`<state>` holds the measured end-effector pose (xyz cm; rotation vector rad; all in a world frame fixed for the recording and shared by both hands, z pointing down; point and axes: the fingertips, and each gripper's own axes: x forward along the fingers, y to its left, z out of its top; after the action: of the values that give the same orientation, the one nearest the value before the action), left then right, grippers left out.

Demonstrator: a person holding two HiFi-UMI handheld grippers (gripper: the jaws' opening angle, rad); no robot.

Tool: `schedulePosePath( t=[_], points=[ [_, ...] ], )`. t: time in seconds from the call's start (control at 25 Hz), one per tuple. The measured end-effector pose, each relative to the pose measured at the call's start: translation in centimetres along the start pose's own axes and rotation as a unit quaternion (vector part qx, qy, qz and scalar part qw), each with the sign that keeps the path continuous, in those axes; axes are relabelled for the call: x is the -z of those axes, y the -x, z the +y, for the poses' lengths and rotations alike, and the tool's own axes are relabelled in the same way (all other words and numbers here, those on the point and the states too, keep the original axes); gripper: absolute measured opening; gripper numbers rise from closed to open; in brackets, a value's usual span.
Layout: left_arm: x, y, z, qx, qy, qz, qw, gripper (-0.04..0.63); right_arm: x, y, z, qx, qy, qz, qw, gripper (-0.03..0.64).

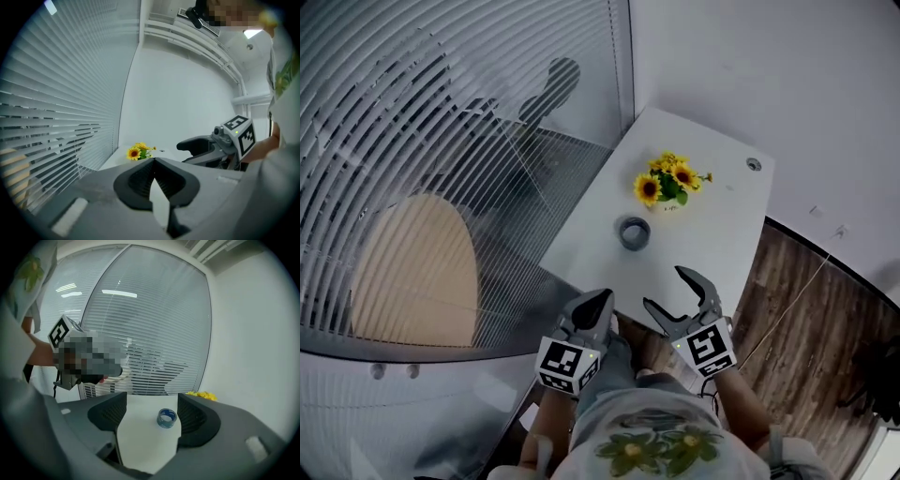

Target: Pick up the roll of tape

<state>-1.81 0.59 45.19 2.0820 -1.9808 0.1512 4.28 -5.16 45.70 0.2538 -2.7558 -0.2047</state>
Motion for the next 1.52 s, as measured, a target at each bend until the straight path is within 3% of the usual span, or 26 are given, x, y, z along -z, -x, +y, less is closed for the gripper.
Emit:
schedulePosePath(
  t=[0.32,0.76,1.52],
  points=[
    [-0.1,-3.5,5.3,0.012,0.027,0.005,0.9995,0.005,1.2,-5.5,-1.3,-0.008,0.001,0.053,0.999,0.325],
    [-2.1,-5.8,9.9,0.033,0.04,0.017,0.9985,0.006,-0.4,-10.9,-2.2,-0.019,0.0,0.083,0.996,0.318],
    [-1.2,-11.3,14.8,0.103,0.035,0.055,0.9926,0.006,7.1,-17.8,-2.1,-0.068,0.019,0.221,0.973,0.295]
  ],
)
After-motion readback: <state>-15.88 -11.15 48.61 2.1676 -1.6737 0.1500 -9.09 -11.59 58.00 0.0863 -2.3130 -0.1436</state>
